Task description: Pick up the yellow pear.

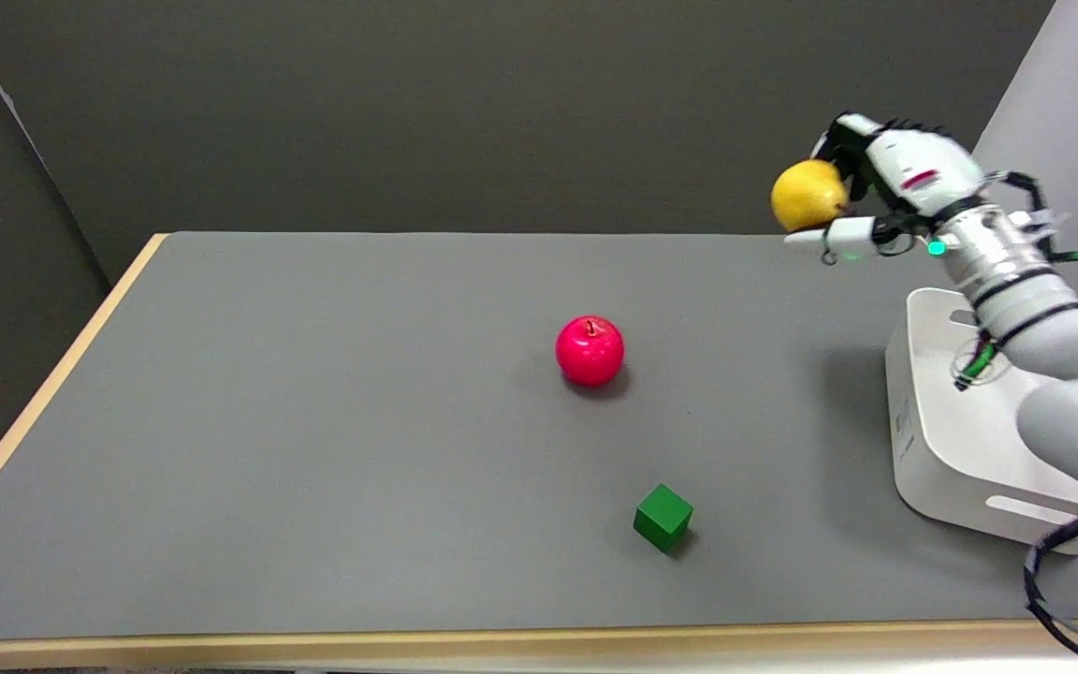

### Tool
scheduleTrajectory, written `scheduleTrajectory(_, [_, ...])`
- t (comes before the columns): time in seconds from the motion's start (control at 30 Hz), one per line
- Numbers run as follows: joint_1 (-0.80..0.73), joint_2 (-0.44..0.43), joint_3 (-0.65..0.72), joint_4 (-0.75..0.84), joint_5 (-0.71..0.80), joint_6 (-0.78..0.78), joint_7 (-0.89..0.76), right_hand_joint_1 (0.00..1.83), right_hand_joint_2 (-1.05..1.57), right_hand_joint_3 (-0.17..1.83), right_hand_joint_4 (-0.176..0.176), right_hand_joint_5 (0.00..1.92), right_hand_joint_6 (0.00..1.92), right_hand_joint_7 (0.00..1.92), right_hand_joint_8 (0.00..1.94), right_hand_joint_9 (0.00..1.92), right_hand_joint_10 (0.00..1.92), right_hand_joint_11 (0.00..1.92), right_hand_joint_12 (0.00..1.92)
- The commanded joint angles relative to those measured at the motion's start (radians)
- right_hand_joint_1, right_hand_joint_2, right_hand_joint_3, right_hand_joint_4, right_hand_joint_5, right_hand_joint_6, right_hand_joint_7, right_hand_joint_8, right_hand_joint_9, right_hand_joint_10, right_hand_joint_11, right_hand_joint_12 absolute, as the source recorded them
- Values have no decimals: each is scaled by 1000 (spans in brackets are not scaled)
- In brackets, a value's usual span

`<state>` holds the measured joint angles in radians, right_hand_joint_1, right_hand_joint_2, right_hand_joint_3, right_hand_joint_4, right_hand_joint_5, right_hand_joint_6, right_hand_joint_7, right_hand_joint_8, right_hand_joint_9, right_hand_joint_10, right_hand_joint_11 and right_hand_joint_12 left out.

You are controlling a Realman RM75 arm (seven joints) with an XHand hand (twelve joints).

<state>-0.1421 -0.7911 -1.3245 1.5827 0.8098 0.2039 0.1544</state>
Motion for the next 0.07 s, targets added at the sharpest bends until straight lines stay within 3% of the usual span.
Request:
scheduleTrajectory(0.03, [-571,-205,379,185,177,508,-58,1203,1064,344,-130,641,1427,912,1327,826,1372,596,1921])
scheduleTrajectory(0.07, [-587,-223,379,167,181,522,-78,1202,1059,354,-127,644,1426,911,1329,829,1376,597,1921])
